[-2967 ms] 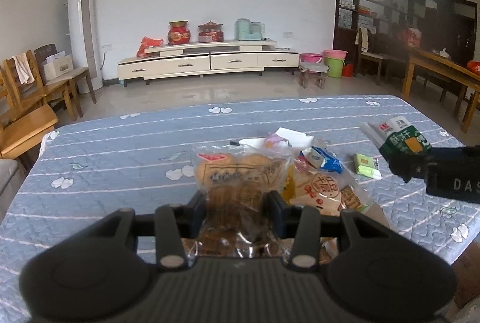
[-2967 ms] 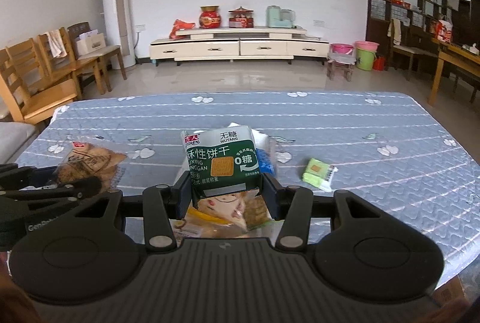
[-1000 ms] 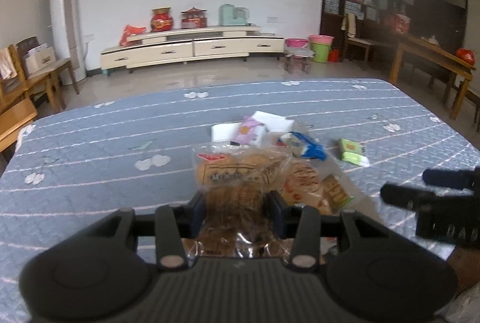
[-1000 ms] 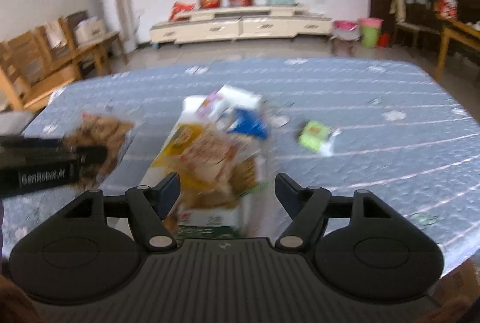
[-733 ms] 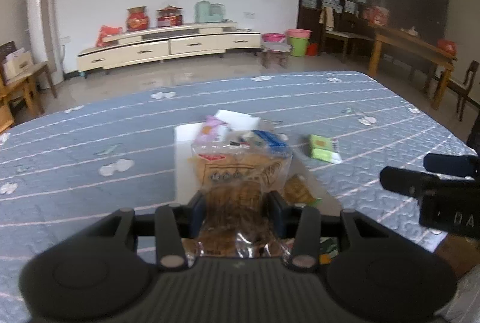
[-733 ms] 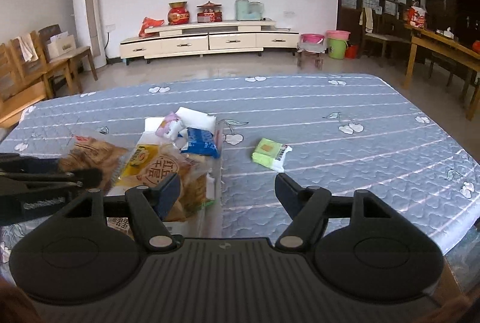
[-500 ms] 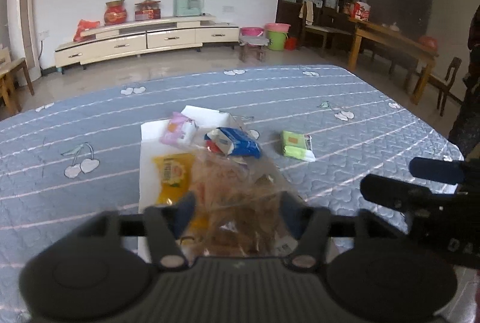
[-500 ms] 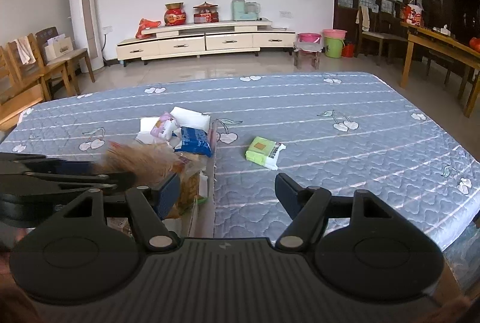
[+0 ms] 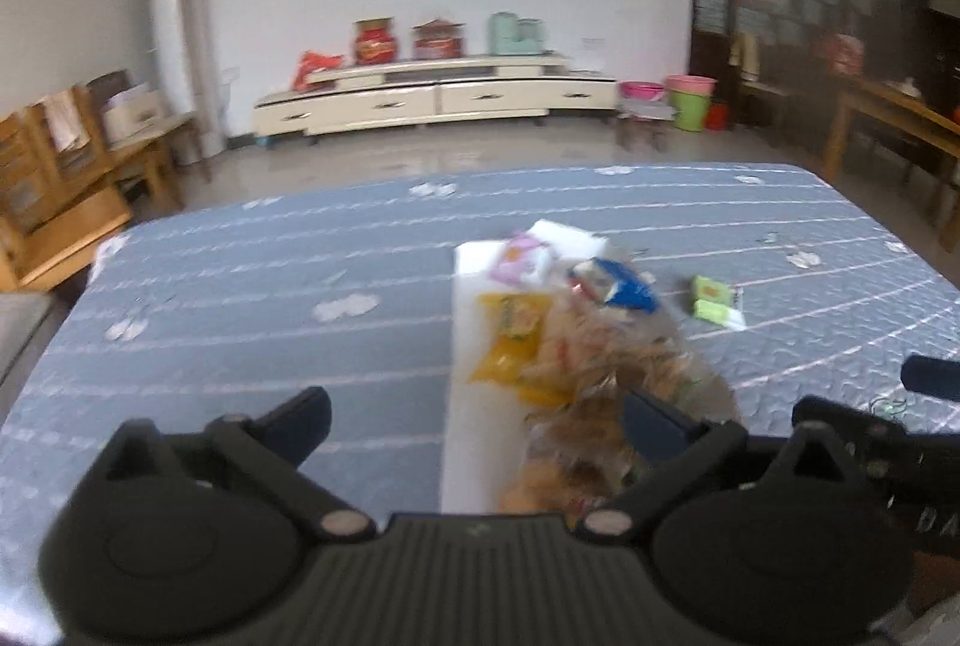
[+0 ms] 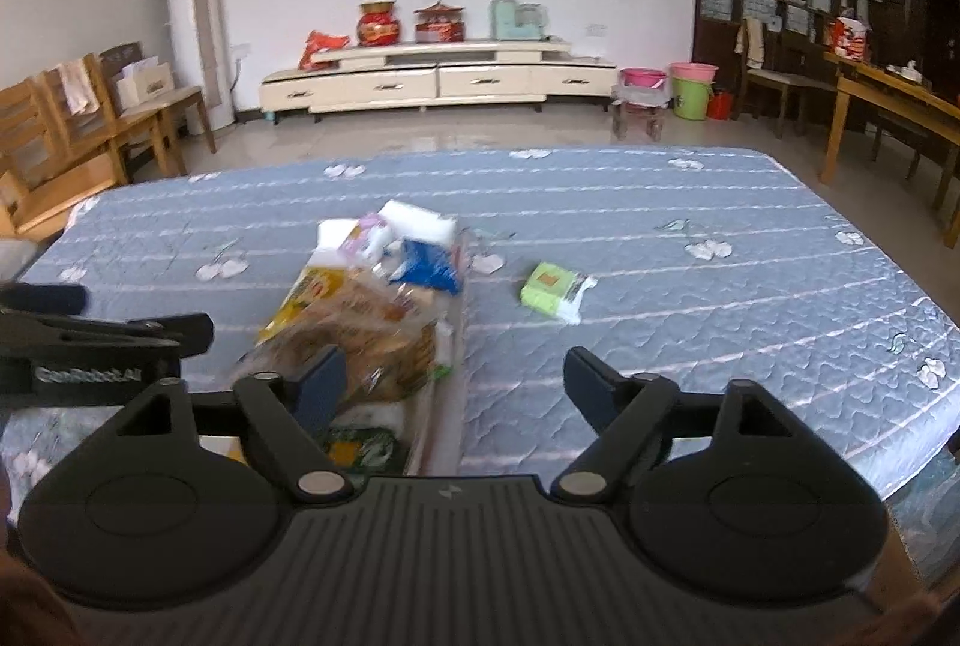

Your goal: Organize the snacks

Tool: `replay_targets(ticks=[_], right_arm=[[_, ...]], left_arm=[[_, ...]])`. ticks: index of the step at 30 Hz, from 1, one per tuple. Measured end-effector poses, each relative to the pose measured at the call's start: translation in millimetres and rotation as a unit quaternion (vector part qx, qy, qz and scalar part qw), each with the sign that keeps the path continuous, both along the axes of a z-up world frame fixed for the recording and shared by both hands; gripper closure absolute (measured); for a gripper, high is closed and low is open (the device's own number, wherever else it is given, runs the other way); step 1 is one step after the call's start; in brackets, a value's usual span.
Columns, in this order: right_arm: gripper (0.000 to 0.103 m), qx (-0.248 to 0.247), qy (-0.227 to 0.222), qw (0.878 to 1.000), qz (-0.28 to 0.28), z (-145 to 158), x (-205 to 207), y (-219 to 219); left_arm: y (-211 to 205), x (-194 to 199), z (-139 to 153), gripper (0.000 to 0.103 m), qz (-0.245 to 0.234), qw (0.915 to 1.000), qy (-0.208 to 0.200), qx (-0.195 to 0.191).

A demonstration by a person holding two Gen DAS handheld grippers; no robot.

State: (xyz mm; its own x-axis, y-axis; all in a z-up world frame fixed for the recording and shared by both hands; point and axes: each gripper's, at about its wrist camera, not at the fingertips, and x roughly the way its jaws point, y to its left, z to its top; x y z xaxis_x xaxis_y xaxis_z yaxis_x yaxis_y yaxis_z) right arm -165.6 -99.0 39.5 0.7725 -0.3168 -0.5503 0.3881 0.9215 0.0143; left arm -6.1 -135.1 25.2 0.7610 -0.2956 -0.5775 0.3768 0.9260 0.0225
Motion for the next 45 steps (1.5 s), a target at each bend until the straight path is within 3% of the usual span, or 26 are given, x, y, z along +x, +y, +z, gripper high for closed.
replay_targets(ticks=[6, 16, 45], right_arm=[[0.0, 0.006, 0.032, 0.999, 0.014, -15.2, -5.0, 13.4], [0.0, 0.007, 0.046, 0.999, 0.017, -21.3, -11.0, 24.3], [0.0, 0.0, 0.056, 0.998, 0.023, -27.6, -9.9, 24.9]], left_arm=[[17.0, -22.1, -4.4, 0.001, 0.034, 0.9994, 0.008, 0.003], [21.9, -35.6, -17.6, 0.001, 0.041, 0.999, 0.012, 0.017], [26.0, -27.6, -21.9, 0.001, 0.051, 0.9981, 0.02, 0.026]])
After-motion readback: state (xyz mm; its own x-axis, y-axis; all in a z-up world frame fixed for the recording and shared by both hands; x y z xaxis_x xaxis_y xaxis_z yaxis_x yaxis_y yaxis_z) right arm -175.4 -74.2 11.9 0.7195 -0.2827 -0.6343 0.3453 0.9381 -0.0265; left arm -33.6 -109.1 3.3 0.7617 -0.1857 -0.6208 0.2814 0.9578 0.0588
